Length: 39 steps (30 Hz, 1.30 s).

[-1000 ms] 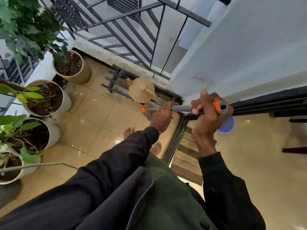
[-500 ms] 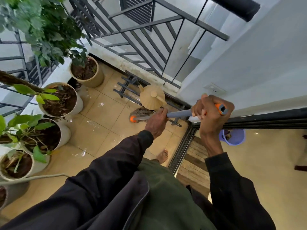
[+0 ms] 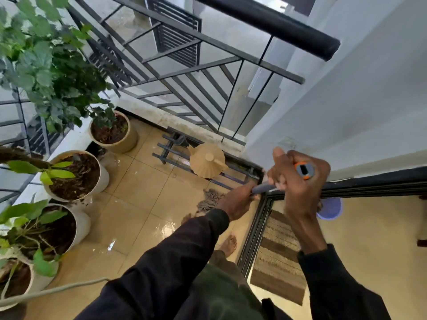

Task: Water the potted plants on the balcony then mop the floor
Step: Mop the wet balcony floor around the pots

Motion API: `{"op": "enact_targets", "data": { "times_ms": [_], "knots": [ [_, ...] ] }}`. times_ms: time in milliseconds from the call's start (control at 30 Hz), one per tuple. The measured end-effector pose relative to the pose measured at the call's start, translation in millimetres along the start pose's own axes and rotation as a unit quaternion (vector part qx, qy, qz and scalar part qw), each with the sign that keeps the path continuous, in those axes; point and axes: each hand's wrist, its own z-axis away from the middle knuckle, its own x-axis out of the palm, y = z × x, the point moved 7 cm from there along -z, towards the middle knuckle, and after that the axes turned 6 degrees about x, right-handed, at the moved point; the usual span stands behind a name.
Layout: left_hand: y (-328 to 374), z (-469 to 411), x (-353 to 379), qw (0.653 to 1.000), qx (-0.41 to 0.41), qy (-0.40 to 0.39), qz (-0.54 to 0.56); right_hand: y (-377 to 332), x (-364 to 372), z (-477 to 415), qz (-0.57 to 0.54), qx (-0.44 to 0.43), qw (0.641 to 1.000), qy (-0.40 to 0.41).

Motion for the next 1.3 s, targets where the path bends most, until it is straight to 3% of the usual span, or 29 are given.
{"op": "enact_targets", "data": {
  "times_ms": [133, 300, 533, 733, 900, 1067, 1300],
  "knots": [
    [-7, -4, -9, 0.997, 0.041, 0.024, -0.061, 8, -12, 15, -0.012, -0.028, 0.998, 0.056],
    [-33, 19, -27, 0.988, 0.069, 0.045, -0.127, 8, 17, 48, -0.081, -0.056, 0.995, 0.022],
    [-64, 61, -72, 0.986, 0.046, 0.089, -0.135, 21, 67, 71, -0.081, -0.014, 0.994, -0.069],
    [-97, 98, -124, 0.982, -0.024, 0.114, -0.152, 5, 119, 82, -0.200, -0.045, 0.959, -0.195],
    [-104, 113, -139, 0.986, -0.032, 0.098, -0.130, 18, 132, 92, -0.161, -0.010, 0.966, -0.203],
    [-92, 107, -131, 0.993, -0.051, 0.068, -0.086, -18, 125, 68, -0.125, -0.058, 0.971, -0.195],
    [-72, 93, -110, 0.992, -0.048, 0.016, -0.117, -27, 117, 42, -0.067, 0.005, 0.977, -0.202]
  ]
}}
